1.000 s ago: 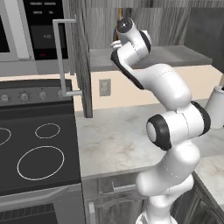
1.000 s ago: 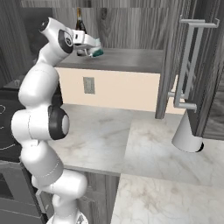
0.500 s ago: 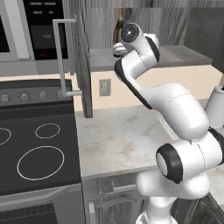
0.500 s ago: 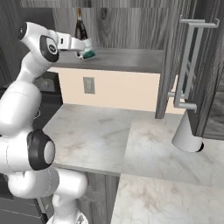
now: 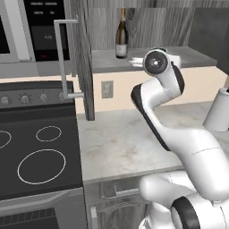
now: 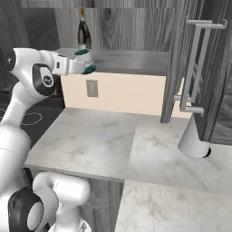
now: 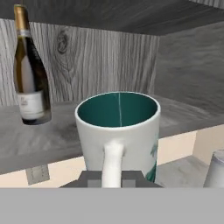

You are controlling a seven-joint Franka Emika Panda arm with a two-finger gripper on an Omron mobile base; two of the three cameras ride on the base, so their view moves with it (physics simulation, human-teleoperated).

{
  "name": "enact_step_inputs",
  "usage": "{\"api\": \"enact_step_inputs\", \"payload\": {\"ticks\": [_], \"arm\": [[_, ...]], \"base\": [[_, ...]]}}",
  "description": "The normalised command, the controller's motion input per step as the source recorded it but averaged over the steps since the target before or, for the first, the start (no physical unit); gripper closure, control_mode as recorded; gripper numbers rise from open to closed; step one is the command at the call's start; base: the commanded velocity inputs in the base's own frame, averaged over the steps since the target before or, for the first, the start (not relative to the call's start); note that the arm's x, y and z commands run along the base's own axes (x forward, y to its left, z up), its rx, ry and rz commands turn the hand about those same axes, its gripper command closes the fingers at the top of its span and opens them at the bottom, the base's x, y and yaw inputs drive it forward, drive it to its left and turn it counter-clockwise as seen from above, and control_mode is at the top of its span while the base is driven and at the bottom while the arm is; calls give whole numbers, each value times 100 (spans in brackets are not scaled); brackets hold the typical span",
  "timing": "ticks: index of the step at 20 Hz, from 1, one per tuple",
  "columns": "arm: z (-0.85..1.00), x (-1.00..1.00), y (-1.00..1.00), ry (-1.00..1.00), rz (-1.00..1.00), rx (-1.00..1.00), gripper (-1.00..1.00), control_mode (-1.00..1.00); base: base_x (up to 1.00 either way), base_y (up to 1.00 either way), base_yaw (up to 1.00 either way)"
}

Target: Open the cabinet directly in front. Then move the wine and the mug to the dining counter with the candle on it.

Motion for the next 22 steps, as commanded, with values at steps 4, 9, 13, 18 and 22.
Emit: {"api": "enact_step_inputs", "payload": {"ticks": [4,9,13,18,22], "arm": [[1,-100,-23,4,8,5,100,-100],[0,-57,0,0,24,0,100,-100],[0,0,0,0,0,0,100,-100],[0,0,-5,-5,0,0,100,-100],[0,-1,0,-6,0,0,100,-100]], "base": [[0,0,0],[0,0,0],[0,0,0],[0,0,0],[0,0,0]]}}
